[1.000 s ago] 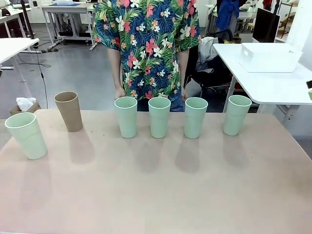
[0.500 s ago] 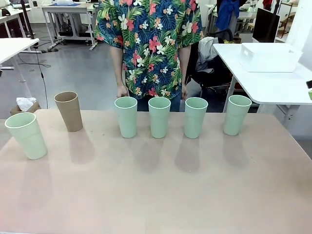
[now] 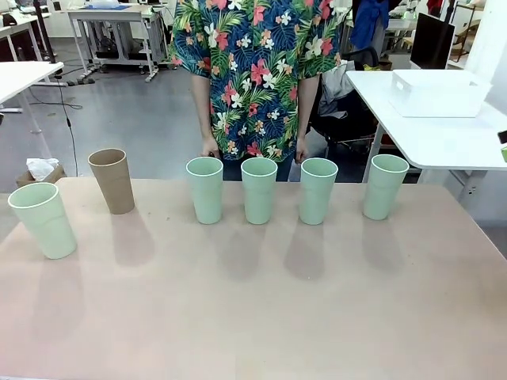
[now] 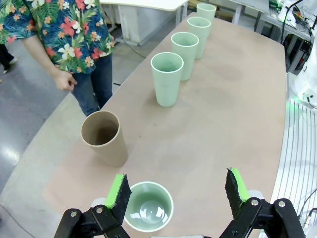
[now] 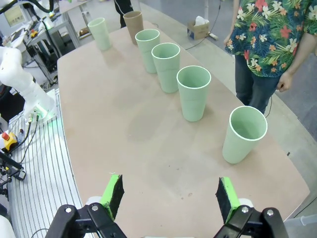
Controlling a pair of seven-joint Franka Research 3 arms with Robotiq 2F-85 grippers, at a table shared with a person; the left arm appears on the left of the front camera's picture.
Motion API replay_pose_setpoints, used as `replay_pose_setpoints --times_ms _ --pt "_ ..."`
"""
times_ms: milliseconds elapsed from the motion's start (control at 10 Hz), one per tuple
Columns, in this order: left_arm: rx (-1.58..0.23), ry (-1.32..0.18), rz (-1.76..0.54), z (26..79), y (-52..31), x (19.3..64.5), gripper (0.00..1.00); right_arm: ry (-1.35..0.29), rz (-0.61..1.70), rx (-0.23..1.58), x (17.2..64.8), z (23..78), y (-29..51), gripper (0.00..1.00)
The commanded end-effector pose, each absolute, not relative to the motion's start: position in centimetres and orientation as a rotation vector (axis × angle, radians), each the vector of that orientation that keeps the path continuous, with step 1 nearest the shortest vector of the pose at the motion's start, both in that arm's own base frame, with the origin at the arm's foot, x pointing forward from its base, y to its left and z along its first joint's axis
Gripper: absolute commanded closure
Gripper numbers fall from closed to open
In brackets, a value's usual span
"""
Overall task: Stack the cups and store them in the basket.
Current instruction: Pick up two Reusable plastic cups , one in each hand.
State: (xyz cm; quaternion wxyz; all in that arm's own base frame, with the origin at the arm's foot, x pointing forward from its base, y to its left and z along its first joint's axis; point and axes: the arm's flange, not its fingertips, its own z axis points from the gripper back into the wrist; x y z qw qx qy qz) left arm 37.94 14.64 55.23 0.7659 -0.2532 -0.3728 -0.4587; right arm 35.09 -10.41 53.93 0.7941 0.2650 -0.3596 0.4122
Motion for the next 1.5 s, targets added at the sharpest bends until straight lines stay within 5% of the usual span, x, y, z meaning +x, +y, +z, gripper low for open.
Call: replay_pose_setpoints --times_ms 0,600,900,1400 --pt "-0.557 -0.825 -0.973 54.9 16.2 39.5 0.00 -0.810 0.858 0.586 39.2 53.5 -11.2 0.00" --pt "-0.699 -1.045 -1.088 46.8 27.2 43.5 0.00 -0.934 1.018 0.886 51.7 42.6 -14.0 0.00" --pt "-0.784 -1.177 -1.103 42.1 30.8 42.5 0.00 -1.007 1.007 0.958 53.5 37.4 -16.0 0.00" --pt "-0.917 -1.188 -1.095 36.3 30.2 44.8 0.00 -1.032 0.895 1.036 55.2 31.9 -16.9 0.00"
